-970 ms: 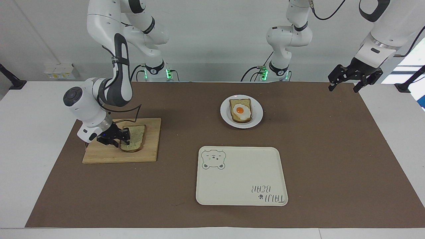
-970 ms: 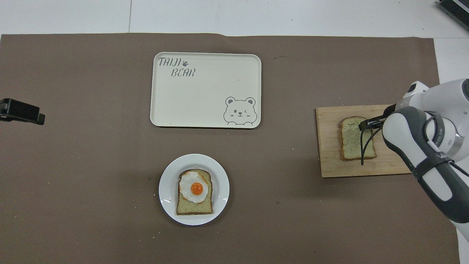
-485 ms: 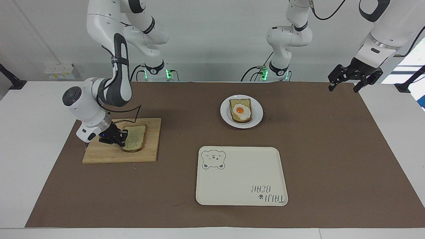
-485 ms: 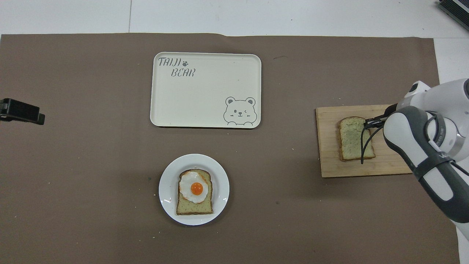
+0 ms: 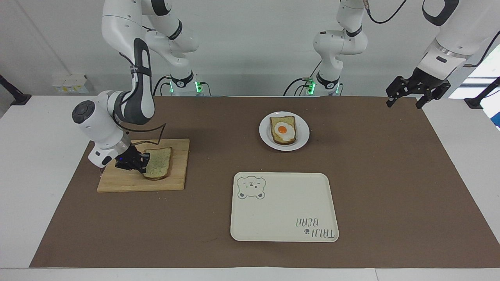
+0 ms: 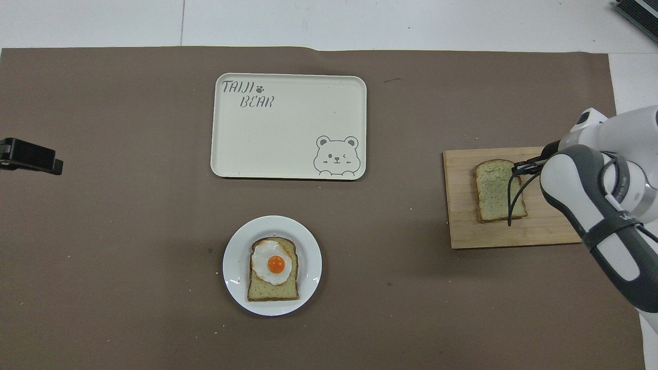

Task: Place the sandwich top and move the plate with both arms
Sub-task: 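Lower the right gripper and grasp the bread slice edge, then lift the bread slice with the right gripper off the board, then carry the bread slice with the right gripper onto the egg toast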

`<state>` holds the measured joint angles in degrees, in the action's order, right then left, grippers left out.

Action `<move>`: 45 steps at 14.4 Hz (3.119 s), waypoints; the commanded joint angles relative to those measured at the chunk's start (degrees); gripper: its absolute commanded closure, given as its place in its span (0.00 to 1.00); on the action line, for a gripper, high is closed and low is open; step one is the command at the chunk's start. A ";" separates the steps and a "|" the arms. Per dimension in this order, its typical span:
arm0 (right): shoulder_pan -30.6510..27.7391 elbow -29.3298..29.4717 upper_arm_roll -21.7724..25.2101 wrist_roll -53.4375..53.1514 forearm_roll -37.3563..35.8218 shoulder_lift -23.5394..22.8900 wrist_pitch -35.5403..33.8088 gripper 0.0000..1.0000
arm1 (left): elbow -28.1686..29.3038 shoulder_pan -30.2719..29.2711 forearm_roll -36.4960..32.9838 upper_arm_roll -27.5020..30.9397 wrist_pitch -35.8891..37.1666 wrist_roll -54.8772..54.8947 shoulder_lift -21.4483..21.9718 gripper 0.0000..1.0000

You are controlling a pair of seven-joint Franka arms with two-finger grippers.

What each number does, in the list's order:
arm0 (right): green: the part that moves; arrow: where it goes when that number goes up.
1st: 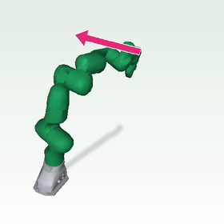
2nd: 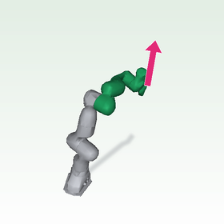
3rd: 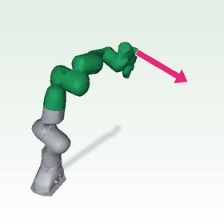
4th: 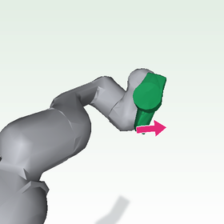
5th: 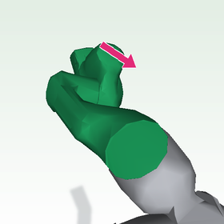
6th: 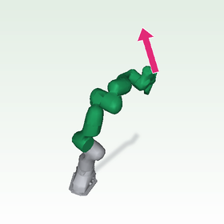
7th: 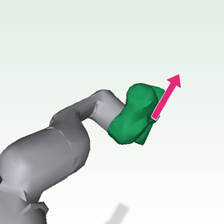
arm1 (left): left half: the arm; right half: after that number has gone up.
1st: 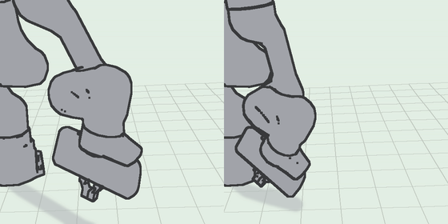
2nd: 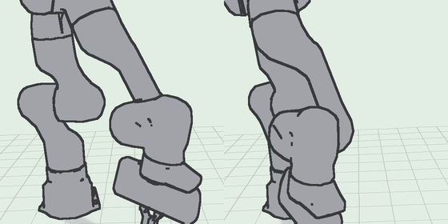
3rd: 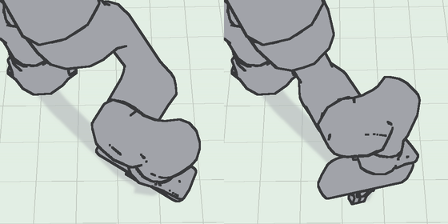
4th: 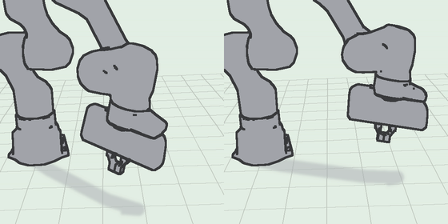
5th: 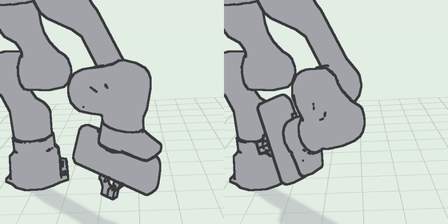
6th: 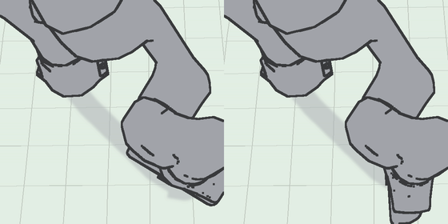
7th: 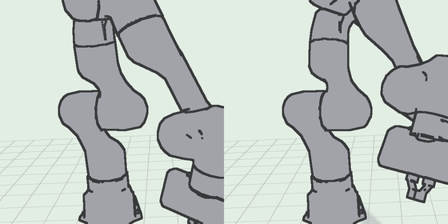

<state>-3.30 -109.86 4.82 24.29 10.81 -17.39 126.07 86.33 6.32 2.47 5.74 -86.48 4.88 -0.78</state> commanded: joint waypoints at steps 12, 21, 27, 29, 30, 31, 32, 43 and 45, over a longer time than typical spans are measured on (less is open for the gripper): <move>-1.62 15.72 0.45 -1.79 5.53 4.12 -29.20 1.00 | -0.90 -0.09 -1.15 -0.03 0.97 0.66 -0.18 0.00; 2.41 15.64 -0.34 -9.95 15.73 5.09 -37.21 1.00 | -0.81 -0.08 -1.15 -0.03 0.97 0.66 -0.18 0.00; 13.13 14.15 -0.34 -21.91 20.39 6.23 -36.43 1.00 | -0.81 -0.09 -1.15 -0.03 0.97 0.66 -0.18 0.00; 15.24 12.93 -0.34 -22.44 23.02 7.10 -36.34 1.00 | -0.81 -0.08 -1.15 -0.03 0.97 0.66 -0.18 0.00; 16.30 12.31 -0.34 -22.53 24.16 7.63 -36.43 1.00 | -0.81 -0.17 -1.15 -0.03 0.97 0.66 -0.18 0.00; 17.18 11.61 -0.34 -22.62 25.13 7.98 -36.43 1.00 | -0.81 -0.17 -1.15 -0.03 0.97 0.66 -0.18 0.00; 17.45 11.17 -0.34 -22.71 25.84 8.42 -36.43 1.00 | -0.81 -0.09 -1.15 -0.03 0.97 0.66 -0.18 0.00; 28.69 4.84 -0.43 -33.42 36.38 11.86 -24.93 1.00 | -0.81 -0.17 -1.15 -0.03 0.97 0.66 -0.18 0.00; 32.37 3.43 -0.43 -32.91 38.23 10.81 -19.23 1.00 | -0.81 -0.17 -1.06 -0.03 0.97 0.66 -0.18 0.00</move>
<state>26.32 -103.24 4.23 -8.07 46.41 -7.52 101.93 86.33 6.32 2.47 5.74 -86.48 4.88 -0.78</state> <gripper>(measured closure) 0.952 0.000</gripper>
